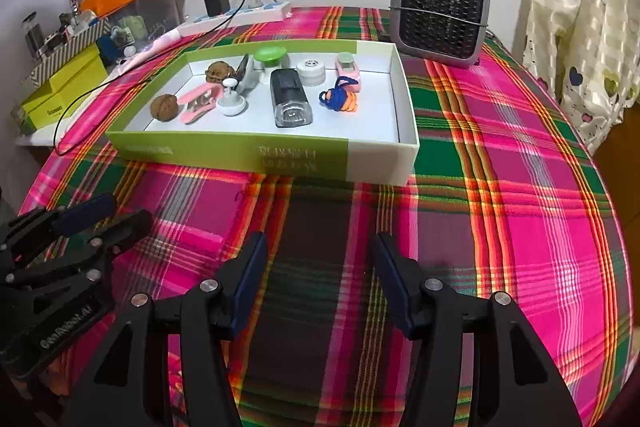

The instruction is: Organize objects

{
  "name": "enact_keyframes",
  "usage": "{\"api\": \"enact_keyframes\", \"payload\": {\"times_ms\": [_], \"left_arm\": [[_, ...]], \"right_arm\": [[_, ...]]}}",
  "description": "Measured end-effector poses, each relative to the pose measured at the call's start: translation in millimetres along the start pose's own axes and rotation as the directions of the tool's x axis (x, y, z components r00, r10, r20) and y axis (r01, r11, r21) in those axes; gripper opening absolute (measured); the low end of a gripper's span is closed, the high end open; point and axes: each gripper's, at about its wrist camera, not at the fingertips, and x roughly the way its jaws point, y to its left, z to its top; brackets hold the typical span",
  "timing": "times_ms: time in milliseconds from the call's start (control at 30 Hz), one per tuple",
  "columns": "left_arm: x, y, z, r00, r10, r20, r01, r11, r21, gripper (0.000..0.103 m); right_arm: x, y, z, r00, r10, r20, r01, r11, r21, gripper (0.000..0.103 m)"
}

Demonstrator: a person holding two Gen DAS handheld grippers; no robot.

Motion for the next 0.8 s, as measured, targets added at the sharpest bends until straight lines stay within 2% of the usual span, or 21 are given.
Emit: {"api": "enact_keyframes", "payload": {"times_ms": [300, 800], "left_arm": [[1.4, -3.1, 0.3, 1.000, 0.008, -0.005, -0.008, 1.000, 0.002, 0.048], [1.5, -2.4, 0.3, 1.000, 0.010, -0.005, -0.010, 1.000, 0.001, 0.048]], "right_arm": [[0.8, 1.6, 0.8, 1.000, -0.027, -0.005, 0.027, 1.000, -0.012, 0.056], [1.3, 2.0, 0.6, 1.000, -0.030, -0.006, 0.030, 0.999, -0.014, 0.056]]}}
